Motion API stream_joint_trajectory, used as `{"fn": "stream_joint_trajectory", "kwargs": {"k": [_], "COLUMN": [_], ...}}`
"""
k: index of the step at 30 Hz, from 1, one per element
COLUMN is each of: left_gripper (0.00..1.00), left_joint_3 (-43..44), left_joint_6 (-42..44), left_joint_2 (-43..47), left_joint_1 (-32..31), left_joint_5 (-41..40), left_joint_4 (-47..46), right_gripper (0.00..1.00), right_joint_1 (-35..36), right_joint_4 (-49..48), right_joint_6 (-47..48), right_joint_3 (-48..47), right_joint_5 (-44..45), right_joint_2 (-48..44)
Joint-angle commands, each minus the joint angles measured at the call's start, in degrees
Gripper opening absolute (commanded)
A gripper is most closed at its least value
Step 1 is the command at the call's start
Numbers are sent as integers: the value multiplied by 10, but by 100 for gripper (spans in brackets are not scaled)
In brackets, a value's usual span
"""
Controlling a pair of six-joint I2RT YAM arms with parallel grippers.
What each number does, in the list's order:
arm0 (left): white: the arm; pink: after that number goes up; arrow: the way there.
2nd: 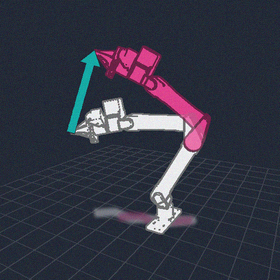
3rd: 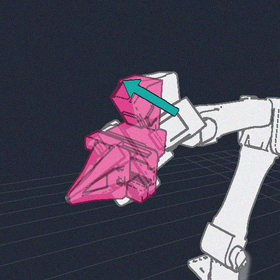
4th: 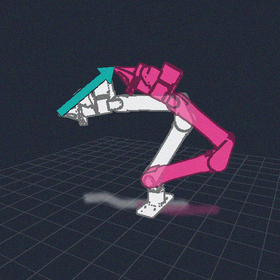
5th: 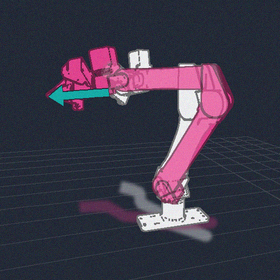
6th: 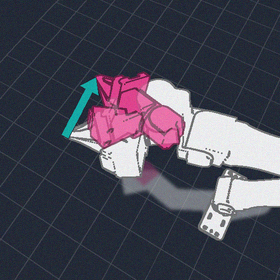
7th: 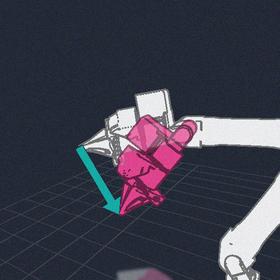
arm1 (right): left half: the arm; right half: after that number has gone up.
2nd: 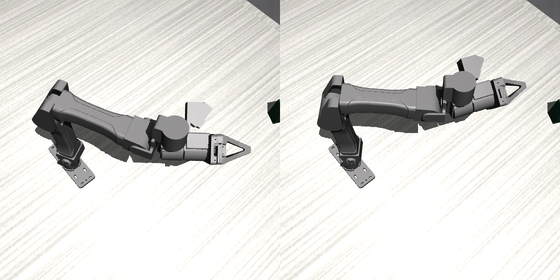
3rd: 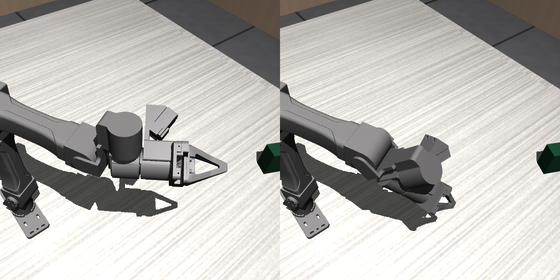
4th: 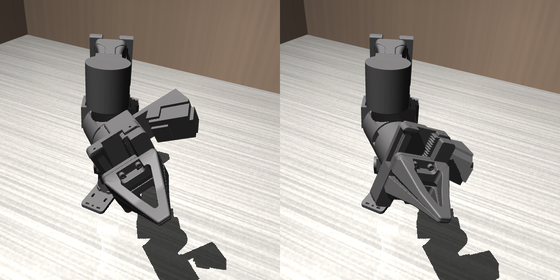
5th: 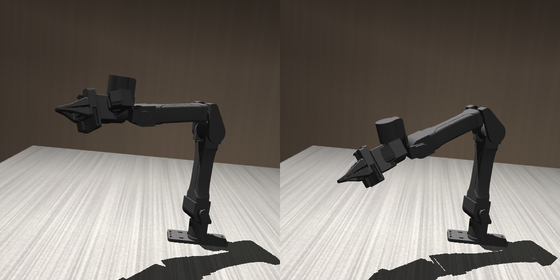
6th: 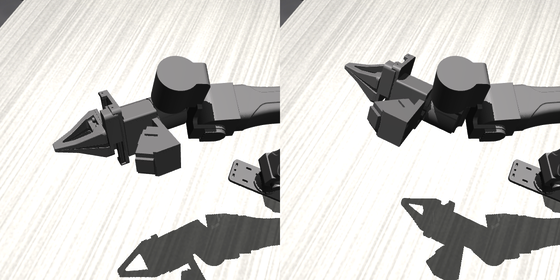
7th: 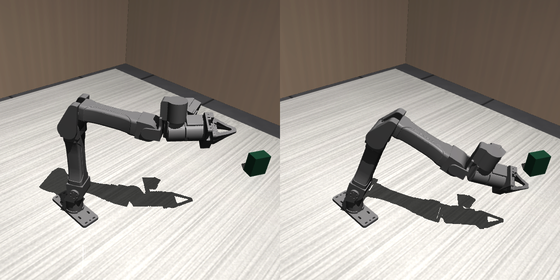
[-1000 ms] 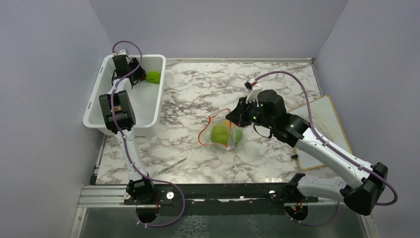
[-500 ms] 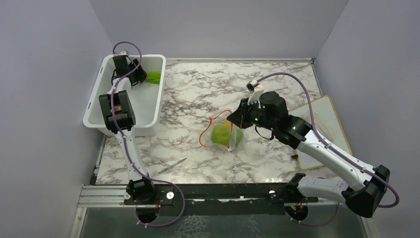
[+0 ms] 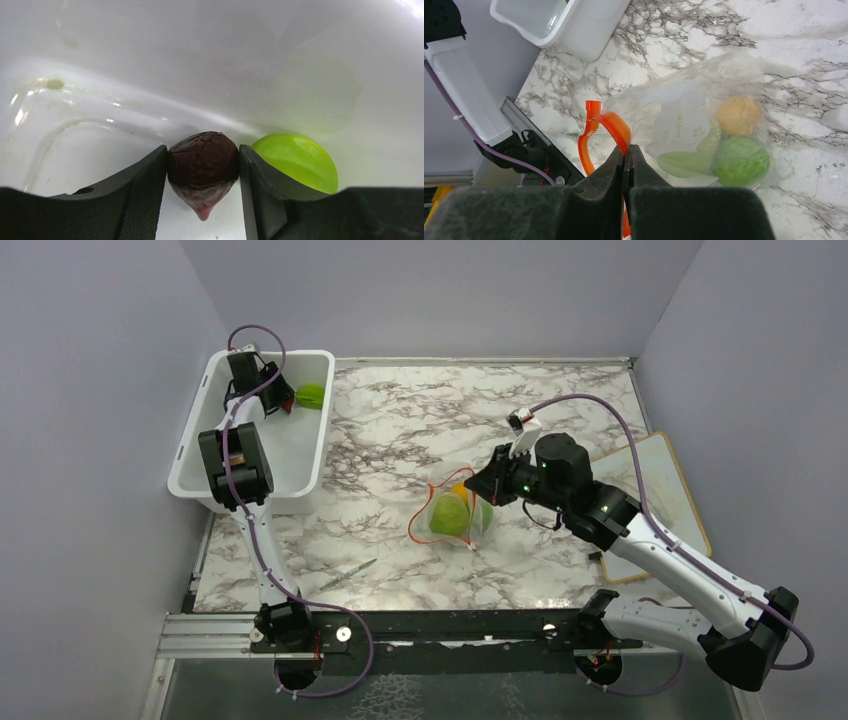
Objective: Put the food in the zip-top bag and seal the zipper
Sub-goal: Pick up the fake vegetable from the bin.
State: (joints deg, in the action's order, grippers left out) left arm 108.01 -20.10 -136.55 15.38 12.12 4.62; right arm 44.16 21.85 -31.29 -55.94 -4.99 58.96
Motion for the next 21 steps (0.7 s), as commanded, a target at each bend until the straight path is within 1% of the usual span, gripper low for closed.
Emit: {"fn": "stream_joint_trajectory", "kwargs": {"k": [1, 7, 15, 21], "left_gripper": [38, 38, 38, 38], "left_joint_3": [-26, -86, -171, -223], "left_joint_6": [-8, -23, -44, -85], "left_joint_2": [59, 119, 219, 303], "left_joint_1": [3, 3, 2, -1], "left_joint_5": [-21, -33, -17, 42], "left_joint_4": [12, 10, 4, 2], "right_gripper": [1, 1, 1, 1], "right_joint_1": [2, 2, 2, 2], "right_joint_4": [-21, -25, -40, -55], "right_joint_6": [-7, -16, -23, -24], "right_joint_3": [13, 32, 40, 30], "right_joint_5": [9, 8, 13, 13], "right_joint_2": [-24, -38, -48, -37]}}
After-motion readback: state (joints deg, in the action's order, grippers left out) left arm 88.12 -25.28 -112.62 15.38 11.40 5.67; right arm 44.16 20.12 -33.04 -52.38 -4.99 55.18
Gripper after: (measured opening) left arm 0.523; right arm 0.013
